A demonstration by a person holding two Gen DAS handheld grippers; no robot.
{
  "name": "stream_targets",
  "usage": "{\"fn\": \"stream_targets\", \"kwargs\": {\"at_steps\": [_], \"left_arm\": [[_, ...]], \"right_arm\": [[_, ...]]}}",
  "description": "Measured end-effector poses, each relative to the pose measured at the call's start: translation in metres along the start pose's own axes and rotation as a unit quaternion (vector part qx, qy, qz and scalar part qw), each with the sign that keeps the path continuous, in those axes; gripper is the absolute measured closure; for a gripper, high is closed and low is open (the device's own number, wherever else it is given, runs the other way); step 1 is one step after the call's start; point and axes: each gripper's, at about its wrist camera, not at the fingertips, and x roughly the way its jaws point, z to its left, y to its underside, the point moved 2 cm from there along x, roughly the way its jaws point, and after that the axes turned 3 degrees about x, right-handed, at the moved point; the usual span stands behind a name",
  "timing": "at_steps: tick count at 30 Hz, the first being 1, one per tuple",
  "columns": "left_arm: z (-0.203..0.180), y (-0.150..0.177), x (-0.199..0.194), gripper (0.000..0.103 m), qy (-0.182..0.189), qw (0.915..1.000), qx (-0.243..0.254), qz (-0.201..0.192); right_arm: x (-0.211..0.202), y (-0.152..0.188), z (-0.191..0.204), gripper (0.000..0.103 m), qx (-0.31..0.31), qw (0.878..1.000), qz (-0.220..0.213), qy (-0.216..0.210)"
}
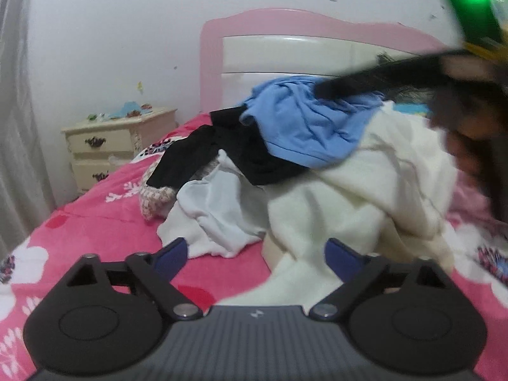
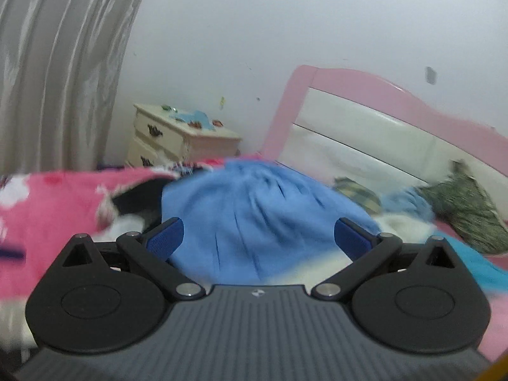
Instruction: Fold clothes
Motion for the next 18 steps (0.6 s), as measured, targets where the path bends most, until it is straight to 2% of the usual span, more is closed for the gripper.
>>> {"fn": "stream_targets", "kwargs": {"at_steps": [1, 3, 6, 8, 9, 11, 12, 13, 14, 16, 17, 18], "left_arm": [[0.003, -0.001, 0.004, 0.022, -0.002, 1.0000, -0.006, 0.001], [0.009, -0.005, 0.009, 0.039, -0.003, 0.9997, -0.024, 0.001], [0.020, -0.018, 0.020, 0.040, 0.009, 0.9982, -0.058, -0.010], [0.022, -0.034, 0.028, 0.040, 0.015, 0.9980, -0.056, -0.025], [0.020, -0.045, 0.035, 0.034, 0.018, 0.9983, -0.045, -0.031], [0.014, -0.067, 0.050, 0.023, 0.024, 0.9986, -0.024, -0.041], [0.010, -0.076, 0.058, 0.022, 0.023, 0.9987, -0.017, -0.043], [0.006, -0.086, 0.065, 0.022, 0.021, 0.9987, -0.010, -0.045], [0.001, -0.092, 0.072, 0.023, 0.020, 0.9987, -0.011, -0.046], [-0.008, -0.104, 0.084, 0.025, 0.025, 0.9985, -0.011, -0.048], [-0.014, -0.108, 0.089, 0.031, 0.027, 0.9985, -0.007, -0.047], [-0.019, -0.112, 0.093, 0.042, 0.031, 0.9985, -0.004, -0.045]], "right_arm": [[0.016, -0.007, 0.005, 0.002, 0.013, 1.000, 0.004, 0.008], [0.044, -0.017, 0.008, 0.004, 0.028, 0.999, 0.020, 0.022], [0.078, -0.015, 0.010, 0.012, 0.042, 0.996, 0.063, 0.040], [0.088, -0.009, 0.006, 0.021, 0.053, 0.994, 0.092, 0.037], [0.090, -0.007, 0.003, 0.026, 0.059, 0.993, 0.100, 0.032], [0.083, -0.008, -0.002, 0.064, 0.078, 0.991, 0.105, 0.019], [0.077, -0.010, -0.005, 0.074, 0.090, 0.990, 0.105, 0.012], [0.071, -0.012, -0.008, 0.089, 0.100, 0.990, 0.103, 0.008], [0.066, -0.014, -0.011, 0.095, 0.105, 0.990, 0.096, 0.011], [0.057, -0.019, -0.017, 0.097, 0.123, 0.989, 0.085, 0.012], [0.051, -0.020, -0.021, 0.097, 0.132, 0.988, 0.080, 0.008], [0.046, -0.022, -0.026, 0.097, 0.139, 0.987, 0.076, 0.003]]}}
